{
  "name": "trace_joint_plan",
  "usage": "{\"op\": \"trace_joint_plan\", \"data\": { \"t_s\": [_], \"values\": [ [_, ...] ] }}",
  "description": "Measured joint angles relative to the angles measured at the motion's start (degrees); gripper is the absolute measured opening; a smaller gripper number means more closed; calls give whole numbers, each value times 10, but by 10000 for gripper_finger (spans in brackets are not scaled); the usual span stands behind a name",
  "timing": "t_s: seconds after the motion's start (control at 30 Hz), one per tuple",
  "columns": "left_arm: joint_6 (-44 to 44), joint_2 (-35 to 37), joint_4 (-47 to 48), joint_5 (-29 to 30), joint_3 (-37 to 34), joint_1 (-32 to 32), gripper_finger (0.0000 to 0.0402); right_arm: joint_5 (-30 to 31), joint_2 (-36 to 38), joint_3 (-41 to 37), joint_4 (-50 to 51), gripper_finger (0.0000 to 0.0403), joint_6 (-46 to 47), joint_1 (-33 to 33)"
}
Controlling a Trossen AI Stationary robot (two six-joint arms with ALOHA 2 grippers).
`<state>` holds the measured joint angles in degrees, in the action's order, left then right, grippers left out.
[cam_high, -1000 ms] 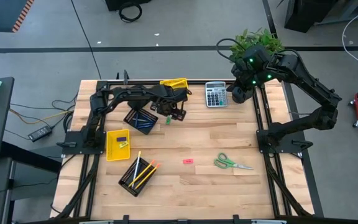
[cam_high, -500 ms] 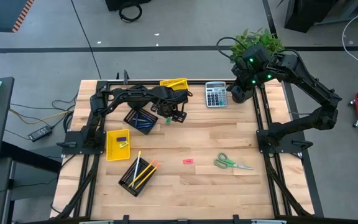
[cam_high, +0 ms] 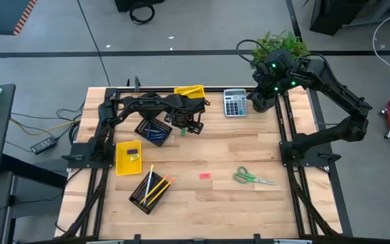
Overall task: Sort crayons/erasers/pens/pencils in bins
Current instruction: Put the green eraser into the bottom yellow basket
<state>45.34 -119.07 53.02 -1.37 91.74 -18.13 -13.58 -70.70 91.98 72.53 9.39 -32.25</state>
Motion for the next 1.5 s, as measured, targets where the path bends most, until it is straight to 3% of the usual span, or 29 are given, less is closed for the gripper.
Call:
{"op": "trace_joint_plan", "data": {
  "t_s": [1.27, 1.5],
  "values": [
    [10, 0, 0, -1, 0, 0, 210, 0, 0, 0, 2, 26, 18, 0],
    [45, 0, 0, 0, 0, 1, 197, 47, 0, 0, 2, 26, 72, 0]
  ]
}}
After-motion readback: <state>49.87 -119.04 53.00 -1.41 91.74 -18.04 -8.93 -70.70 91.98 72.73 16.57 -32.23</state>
